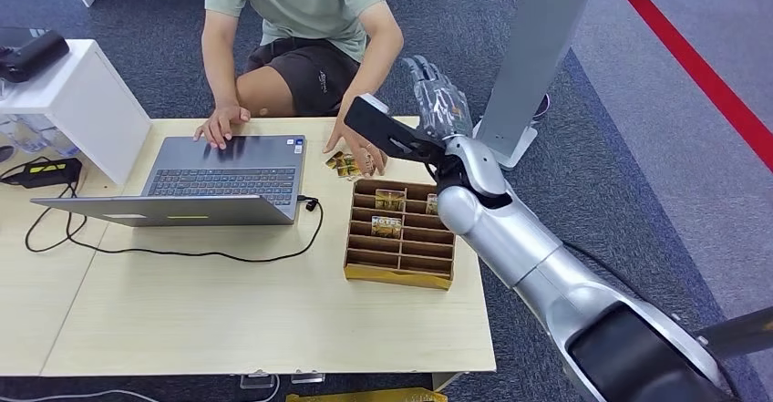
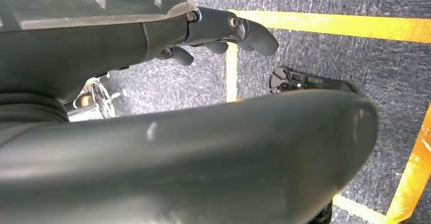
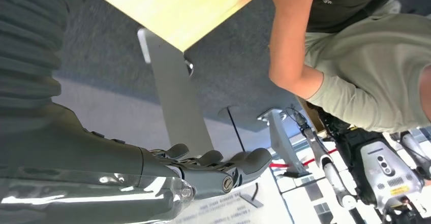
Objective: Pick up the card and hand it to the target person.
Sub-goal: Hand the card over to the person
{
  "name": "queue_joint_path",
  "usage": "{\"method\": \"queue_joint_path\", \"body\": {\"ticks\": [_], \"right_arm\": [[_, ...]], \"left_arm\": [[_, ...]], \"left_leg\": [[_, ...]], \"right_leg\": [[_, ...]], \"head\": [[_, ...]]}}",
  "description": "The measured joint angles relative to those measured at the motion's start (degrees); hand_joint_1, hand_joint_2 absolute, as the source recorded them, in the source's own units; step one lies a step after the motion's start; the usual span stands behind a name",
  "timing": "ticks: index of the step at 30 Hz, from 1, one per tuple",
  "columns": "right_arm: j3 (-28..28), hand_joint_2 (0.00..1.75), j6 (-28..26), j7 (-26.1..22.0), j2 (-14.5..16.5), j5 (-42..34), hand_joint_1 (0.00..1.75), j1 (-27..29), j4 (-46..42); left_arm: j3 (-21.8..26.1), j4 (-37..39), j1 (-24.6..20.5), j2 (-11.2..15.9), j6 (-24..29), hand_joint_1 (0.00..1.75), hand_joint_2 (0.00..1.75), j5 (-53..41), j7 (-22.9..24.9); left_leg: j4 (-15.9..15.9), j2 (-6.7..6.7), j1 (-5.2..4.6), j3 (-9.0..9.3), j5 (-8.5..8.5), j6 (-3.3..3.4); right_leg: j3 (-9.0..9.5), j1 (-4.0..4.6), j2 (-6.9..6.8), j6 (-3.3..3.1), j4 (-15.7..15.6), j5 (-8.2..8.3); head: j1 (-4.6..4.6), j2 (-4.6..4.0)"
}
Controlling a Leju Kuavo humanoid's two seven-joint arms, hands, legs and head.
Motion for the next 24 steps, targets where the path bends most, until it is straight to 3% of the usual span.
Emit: {"method": "queue_joint_path", "body": {"ticks": [5, 9, 12, 18, 24], "right_arm": [[-4.63, 1.75, -1.75, -1.05, -6.27, -4.74, 0.0, 9.78, -14.78], [-7.23, 1.75, -2.85, -4.04, -8.78, -8.61, 0.0, 15.58, -21.12], [-10.23, 1.75, -3.52, -8.67, -10.73, -12.52, 0.0, 24.42, -27.87], [-15.72, 1.75, -3.77, -18.54, -12.36, -17.85, 0.0, 39.8, -37.13], [-18.71, 1.75, -3.01, -22.73, -12.48, -21.18, 0.0, 48.39, -41.09]], "left_arm": [[0.43, 0.0, 0.34, 0.02, -0.84, 0.0, 0.0, 0.93, -0.75], [0.46, 0.01, 0.34, 0.01, -1.02, 0.0, 0.0, 1.05, -1.43], [0.47, 0.0, 0.51, 0.01, -0.88, 0.0, 0.0, 0.9, -2.61], [0.5, 0.0, 0.53, 0.02, -1.56, 0.0, 0.0, 0.77, -4.59], [1.39, -0.01, 0.51, -0.01, -1.94, 0.0, 0.0, 2.35, -6.8]], "left_leg": [[0.01, 0.05, 0.0, 0.03, -0.04, -0.03], [0.0, 0.03, 0.03, 0.17, -0.06, -0.05], [-0.01, -0.09, 0.05, 0.15, -0.06, -0.05], [-0.02, 0.0, 0.05, 0.01, -0.11, -0.05], [-0.02, 0.0, 0.05, 0.0, -0.11, -0.04]], "right_leg": [[-0.01, 0.0, 0.09, 0.01, -0.05, 0.02], [0.05, 0.02, 0.05, 0.01, -0.08, 0.02], [0.14, 0.04, -0.09, 0.02, -0.09, -0.02], [0.04, 0.04, 0.05, 0.01, -0.08, -0.02], [0.06, 0.04, 0.05, 0.01, -0.08, -0.01]], "head": [[0.18, 0.0], [-0.06, 0.0], [-0.05, 0.0], [0.0, 0.0], [-0.02, 0.0]]}}
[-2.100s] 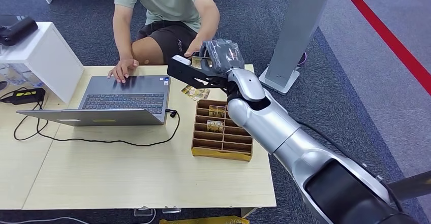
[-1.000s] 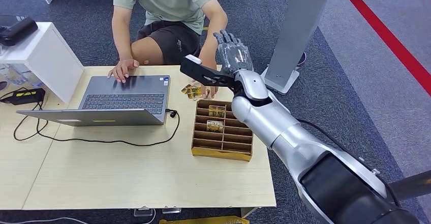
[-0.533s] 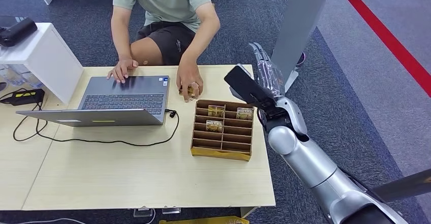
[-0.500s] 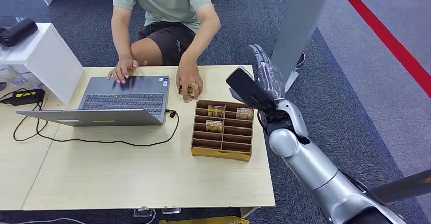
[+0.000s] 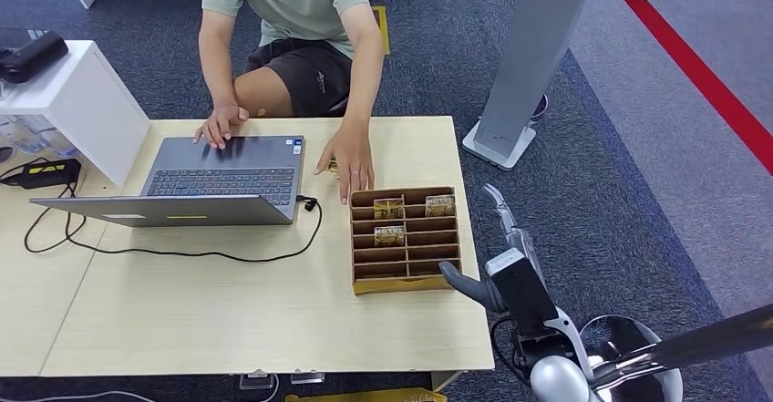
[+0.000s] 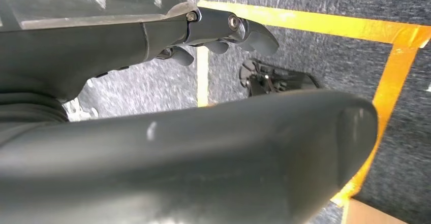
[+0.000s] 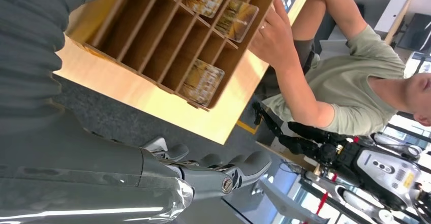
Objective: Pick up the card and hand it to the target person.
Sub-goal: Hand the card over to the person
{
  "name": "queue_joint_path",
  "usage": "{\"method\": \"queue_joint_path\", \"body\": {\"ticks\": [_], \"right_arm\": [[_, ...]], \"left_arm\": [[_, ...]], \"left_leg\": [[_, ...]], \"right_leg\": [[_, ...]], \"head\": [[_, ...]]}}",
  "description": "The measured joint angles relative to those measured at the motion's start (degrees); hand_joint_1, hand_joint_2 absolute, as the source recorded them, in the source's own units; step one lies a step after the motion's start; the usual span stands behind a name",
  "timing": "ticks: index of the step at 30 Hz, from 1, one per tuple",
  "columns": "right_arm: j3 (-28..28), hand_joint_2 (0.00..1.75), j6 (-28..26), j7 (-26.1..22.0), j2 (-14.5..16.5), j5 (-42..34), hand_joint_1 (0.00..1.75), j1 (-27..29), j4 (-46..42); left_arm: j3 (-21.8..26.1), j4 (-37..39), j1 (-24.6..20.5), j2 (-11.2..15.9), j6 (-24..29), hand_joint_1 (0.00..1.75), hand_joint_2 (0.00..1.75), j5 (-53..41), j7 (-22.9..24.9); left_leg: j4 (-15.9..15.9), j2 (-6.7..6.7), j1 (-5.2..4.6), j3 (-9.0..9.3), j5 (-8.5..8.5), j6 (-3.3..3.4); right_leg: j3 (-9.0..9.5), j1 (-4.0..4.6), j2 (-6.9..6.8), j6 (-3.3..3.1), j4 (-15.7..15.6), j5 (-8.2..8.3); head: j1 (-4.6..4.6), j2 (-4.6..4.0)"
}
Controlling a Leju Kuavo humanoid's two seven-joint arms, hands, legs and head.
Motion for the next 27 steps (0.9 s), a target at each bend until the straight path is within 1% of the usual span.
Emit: {"method": "queue_joint_path", "body": {"ticks": [3, 8, 18, 20, 24, 27], "right_arm": [[-0.6, 1.75, 0.6, -1.02, 0.03, -0.63, 0.0, 1.88, -0.38], [-0.86, 1.75, 0.73, -1.38, 0.15, -0.69, 0.0, 3.34, -0.38], [-1.46, 1.75, 1.7, -2.27, 0.6, -1.54, 0.0, 4.12, -0.21], [-1.49, 1.75, 2.28, -3.36, 0.84, -3.16, 0.0, 4.11, -0.15], [-1.47, 1.75, 3.76, -7.39, 1.45, -9.29, 0.0, 4.12, 0.29], [-1.47, 1.75, 3.88, -7.81, 1.51, -9.92, 0.0, 4.12, 0.37]], "left_arm": [[0.61, 0.0, -0.04, -0.02, -0.78, 0.0, 0.0, 0.78, 1.02], [1.53, 0.0, -0.06, -0.02, -1.93, 0.0, 0.0, 1.35, 2.37], [2.97, 0.0, -0.08, -0.05, -3.28, 0.0, 0.0, 2.38, 2.6], [3.25, 0.0, -0.07, -0.08, -3.68, 0.0, 0.0, 2.72, 2.61], [3.75, 0.0, -0.07, -0.16, -4.04, 0.0, 0.0, 3.3, 2.66], [3.83, 0.0, -0.07, -0.17, -4.03, 0.0, 0.0, 3.33, 2.66]], "left_leg": [[0.0, 0.01, 0.0, 0.0, 0.0, 0.0], [0.0, 0.01, 0.0, 0.0, 0.01, 0.01], [0.0, 0.01, 0.0, -0.01, 0.01, 0.01], [0.0, 0.01, 0.0, -0.01, 0.01, 0.01], [0.0, 0.01, 0.0, -0.01, 0.01, 0.01], [0.0, 0.01, 0.0, -0.01, 0.01, 0.01]], "right_leg": [[0.0, 0.0, 0.01, 0.0, 0.0, 0.0], [0.0, 0.0, 0.01, 0.0, 0.01, 0.0], [0.0, 0.0, 0.01, 0.0, 0.01, 0.0], [0.0, 0.0, 0.01, 0.0, 0.01, 0.0], [0.0, 0.0, 0.01, 0.0, 0.01, 0.0], [0.0, 0.0, 0.01, 0.0, 0.01, 0.0]], "head": [[0.02, 0.0], [0.01, 0.0], [0.02, 0.0], [0.01, 0.0], [0.01, 0.0], [0.01, 0.0]]}}
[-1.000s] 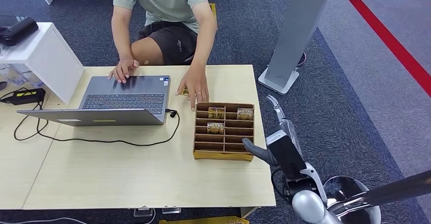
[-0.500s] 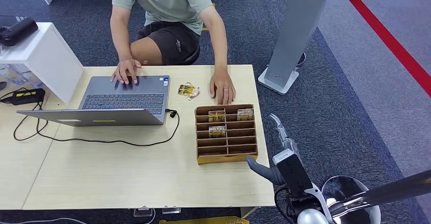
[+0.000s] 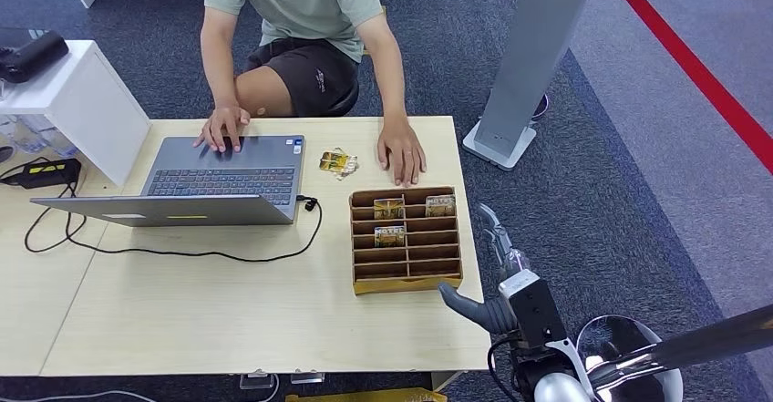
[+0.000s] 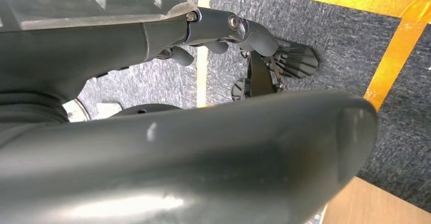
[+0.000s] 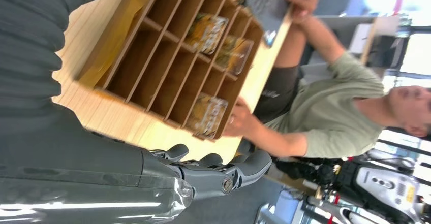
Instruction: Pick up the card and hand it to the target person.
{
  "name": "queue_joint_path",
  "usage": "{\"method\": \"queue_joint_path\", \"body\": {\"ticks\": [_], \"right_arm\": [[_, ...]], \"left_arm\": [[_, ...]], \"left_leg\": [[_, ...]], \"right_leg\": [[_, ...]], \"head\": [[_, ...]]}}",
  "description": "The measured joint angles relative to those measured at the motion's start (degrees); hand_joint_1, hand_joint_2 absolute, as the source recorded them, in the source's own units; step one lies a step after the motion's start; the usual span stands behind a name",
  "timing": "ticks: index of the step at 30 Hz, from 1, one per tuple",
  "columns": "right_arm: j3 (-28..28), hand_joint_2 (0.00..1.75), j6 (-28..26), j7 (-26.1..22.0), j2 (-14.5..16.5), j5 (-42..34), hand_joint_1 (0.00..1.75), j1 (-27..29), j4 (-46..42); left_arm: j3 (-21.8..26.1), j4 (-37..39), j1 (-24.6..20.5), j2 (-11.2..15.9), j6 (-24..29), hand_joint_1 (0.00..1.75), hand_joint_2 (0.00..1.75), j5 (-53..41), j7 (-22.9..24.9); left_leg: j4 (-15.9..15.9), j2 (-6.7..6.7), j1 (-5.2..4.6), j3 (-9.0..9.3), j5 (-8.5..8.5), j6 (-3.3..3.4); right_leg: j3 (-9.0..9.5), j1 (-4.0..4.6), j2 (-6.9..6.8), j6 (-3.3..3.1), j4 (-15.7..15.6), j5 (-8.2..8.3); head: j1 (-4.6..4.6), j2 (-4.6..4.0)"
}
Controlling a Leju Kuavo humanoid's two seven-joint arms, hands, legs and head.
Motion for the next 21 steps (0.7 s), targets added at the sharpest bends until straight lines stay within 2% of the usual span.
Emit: {"method": "queue_joint_path", "body": {"ticks": [4, 8, 21], "right_arm": [[0.0, 1.75, 0.02, -0.08, 0.02, -0.12, 0.0, 0.0, 0.02], [0.64, 1.75, 0.76, -3.11, 1.54, -4.39, 0.0, -0.18, 3.31], [1.79, 1.75, -0.62, -2.12, 2.27, -3.95, 0.0, -1.17, 6.85]], "left_arm": [[0.02, 0.0, 0.0, 0.0, 0.0, 0.0, 0.0, 0.01, 0.0], [0.78, 0.0, -0.02, -0.25, 0.06, 0.0, 0.0, 0.06, 1.03], [0.92, 0.0, -0.04, -0.31, 1.47, 0.0, 0.0, -1.34, 2.8]], "left_leg": [[0.0, 0.0, 0.0, 0.0, 0.0, 0.0], [0.0, 0.0, 0.0, -0.03, 0.0, 0.0], [0.0, 0.0, 0.0, -0.03, 0.0, 0.0]], "right_leg": [[0.0, 0.0, 0.0, 0.0, 0.0, 0.0], [-0.01, 0.0, 0.0, 0.0, 0.01, 0.0], [-0.01, 0.0, -0.01, 0.0, 0.01, 0.0]], "head": [[0.01, 0.0], [0.01, 0.0], [0.01, 0.0]]}}
